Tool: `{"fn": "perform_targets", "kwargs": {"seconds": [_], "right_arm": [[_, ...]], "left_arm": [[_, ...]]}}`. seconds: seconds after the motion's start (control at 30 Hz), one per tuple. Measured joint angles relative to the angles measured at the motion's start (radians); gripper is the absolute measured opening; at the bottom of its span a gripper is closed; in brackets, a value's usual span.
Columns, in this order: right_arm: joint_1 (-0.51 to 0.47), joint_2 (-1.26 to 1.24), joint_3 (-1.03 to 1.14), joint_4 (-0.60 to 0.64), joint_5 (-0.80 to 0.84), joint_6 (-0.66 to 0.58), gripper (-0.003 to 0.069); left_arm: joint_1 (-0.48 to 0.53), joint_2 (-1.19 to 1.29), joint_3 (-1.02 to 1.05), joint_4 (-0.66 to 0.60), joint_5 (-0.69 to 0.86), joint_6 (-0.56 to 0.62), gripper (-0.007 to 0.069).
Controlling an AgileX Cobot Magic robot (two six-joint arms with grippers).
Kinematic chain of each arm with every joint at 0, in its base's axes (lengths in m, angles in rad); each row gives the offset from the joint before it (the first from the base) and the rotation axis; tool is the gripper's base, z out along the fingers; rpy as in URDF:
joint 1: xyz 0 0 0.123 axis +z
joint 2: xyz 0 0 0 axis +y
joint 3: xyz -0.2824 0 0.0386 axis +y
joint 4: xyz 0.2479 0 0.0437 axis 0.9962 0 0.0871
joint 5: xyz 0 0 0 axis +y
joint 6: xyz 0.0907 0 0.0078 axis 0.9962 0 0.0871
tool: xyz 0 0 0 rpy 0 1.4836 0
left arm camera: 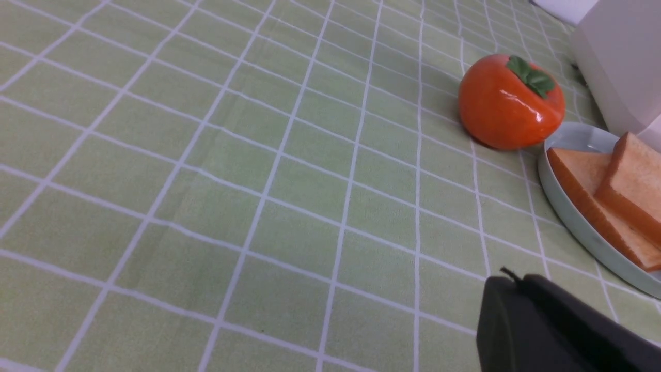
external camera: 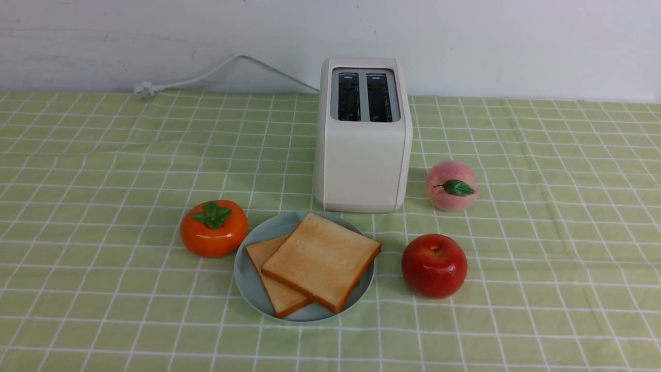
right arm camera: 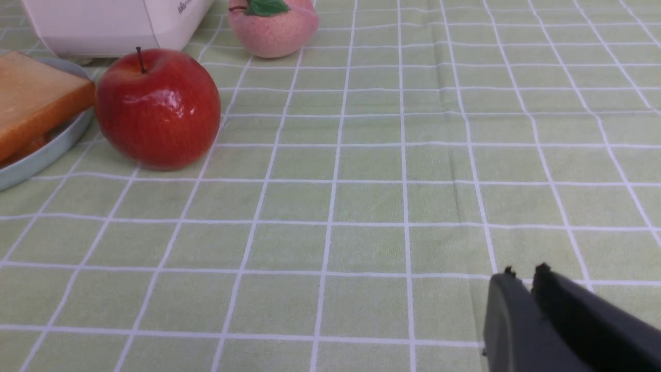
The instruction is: Take toasted bread from bread machine on green coffee tablecloth place on plate.
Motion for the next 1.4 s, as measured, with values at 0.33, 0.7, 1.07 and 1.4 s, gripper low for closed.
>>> {"fn": "perform_targets", "kwargs": {"seconds": [0.33,0.7,1.07,1.4], "right_arm": [[0.0,0.0,0.0,0.0,0.0,0.0,0.008],[0.0,0.0,0.0,0.0,0.0,0.0,0.0095],[0.0,0.0,0.0,0.0,0.0,0.0,0.0106],[0.0,0.0,0.0,0.0,0.0,0.0,0.0106]], "left_arm": [[0.0,0.0,0.0,0.0,0.002,0.0,-0.0008],[0.0,0.0,0.0,0.006,0.003,0.0,0.0],[0.0,0.0,0.0,0.008,0.006,0.0,0.0005],[0.0,0.0,0.0,0.008,0.006,0.0,0.0009]]}}
